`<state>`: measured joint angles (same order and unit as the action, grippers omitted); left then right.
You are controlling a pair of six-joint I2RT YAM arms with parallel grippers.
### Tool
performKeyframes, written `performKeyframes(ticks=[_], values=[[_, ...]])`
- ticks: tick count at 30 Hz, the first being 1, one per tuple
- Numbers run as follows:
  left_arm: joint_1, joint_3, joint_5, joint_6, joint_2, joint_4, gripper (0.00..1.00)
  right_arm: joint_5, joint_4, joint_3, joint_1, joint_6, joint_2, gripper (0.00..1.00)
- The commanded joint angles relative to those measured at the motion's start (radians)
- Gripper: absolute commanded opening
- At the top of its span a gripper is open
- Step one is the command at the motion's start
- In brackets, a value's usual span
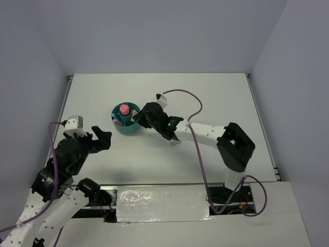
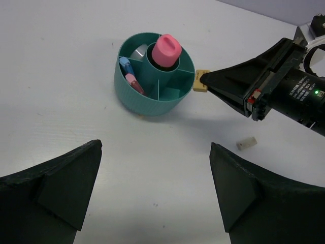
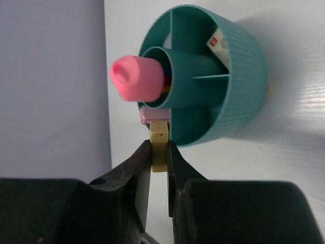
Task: Sort the stationery into containers
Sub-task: Place the stationery in the storage box, then pick up the stationery from the center of the board.
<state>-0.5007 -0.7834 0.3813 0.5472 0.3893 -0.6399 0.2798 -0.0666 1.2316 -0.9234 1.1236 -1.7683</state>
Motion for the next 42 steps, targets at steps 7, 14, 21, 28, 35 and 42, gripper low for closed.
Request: performKeyframes(ticks=[7,14,21,28,35,42], values=[[-0.002,-0.025,0.053,0.013,-0.004,0.008,0.99,0.147,0.117,0.177,-0.025,0.162,-0.122,0.08],[-0.002,-0.022,0.039,0.008,-0.007,0.014,0.99,0.153,0.071,0.127,-0.02,0.168,-0.123,0.24],[-0.002,-0.02,0.024,0.002,-0.007,0.02,0.99,0.096,0.024,0.172,-0.009,0.124,-0.181,0.27],[-0.002,-0.019,0.005,-0.006,-0.004,0.025,0.99,0.102,0.047,0.198,-0.008,0.096,-0.174,0.51],[-0.002,-0.019,-0.001,-0.009,-0.006,0.029,0.99,0.13,0.013,0.105,-0.002,0.055,-0.07,0.57],[-0.004,-0.016,-0.007,-0.009,-0.01,0.031,0.99,0.295,0.259,-0.108,0.006,0.191,0.176,0.66]])
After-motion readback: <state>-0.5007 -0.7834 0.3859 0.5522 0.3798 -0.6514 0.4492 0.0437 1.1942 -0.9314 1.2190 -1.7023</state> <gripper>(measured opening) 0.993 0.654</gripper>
